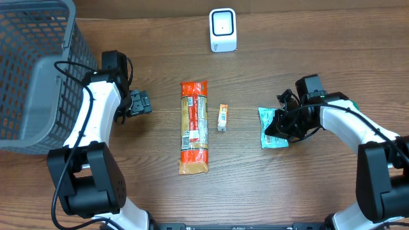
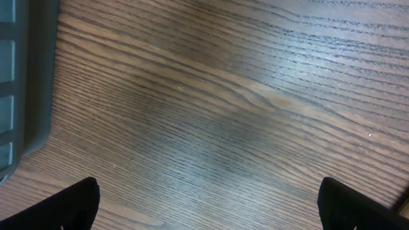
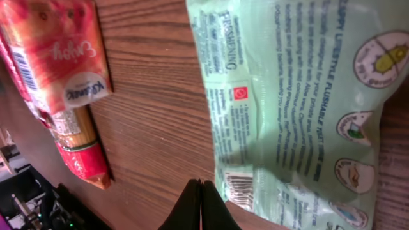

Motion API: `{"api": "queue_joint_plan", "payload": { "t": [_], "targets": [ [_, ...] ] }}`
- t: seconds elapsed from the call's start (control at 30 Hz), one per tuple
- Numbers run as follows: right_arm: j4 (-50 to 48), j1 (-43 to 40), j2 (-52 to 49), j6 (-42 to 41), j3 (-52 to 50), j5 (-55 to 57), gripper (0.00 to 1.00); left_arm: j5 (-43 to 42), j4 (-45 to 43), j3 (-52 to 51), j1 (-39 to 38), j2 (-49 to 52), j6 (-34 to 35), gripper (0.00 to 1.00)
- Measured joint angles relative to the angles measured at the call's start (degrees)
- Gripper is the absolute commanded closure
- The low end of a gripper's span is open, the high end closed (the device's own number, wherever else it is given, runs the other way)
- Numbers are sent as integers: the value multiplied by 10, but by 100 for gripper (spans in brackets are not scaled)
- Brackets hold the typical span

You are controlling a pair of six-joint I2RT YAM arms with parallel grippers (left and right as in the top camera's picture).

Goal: Scan the item barcode

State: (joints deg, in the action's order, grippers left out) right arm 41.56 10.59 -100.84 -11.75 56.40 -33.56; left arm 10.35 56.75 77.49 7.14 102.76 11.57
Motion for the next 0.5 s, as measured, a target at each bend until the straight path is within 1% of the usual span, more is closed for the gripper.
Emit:
{"api": "queue_joint_plan", "payload": {
  "t": [0.3,0.37,0.47,0.5],
  "targets": [
    [-62,0,0,-1,-64,-3,96,0,0,0,0,0,0,0],
    [-64,0,0,0,-65,-7,96,0,0,0,0,0,0,0],
    [-51,0,0,-1,-64,-24,92,0,0,0,0,0,0,0],
    [-39,0,0,0,-62,-32,88,0,0,0,0,0,0,0]
  ]
}}
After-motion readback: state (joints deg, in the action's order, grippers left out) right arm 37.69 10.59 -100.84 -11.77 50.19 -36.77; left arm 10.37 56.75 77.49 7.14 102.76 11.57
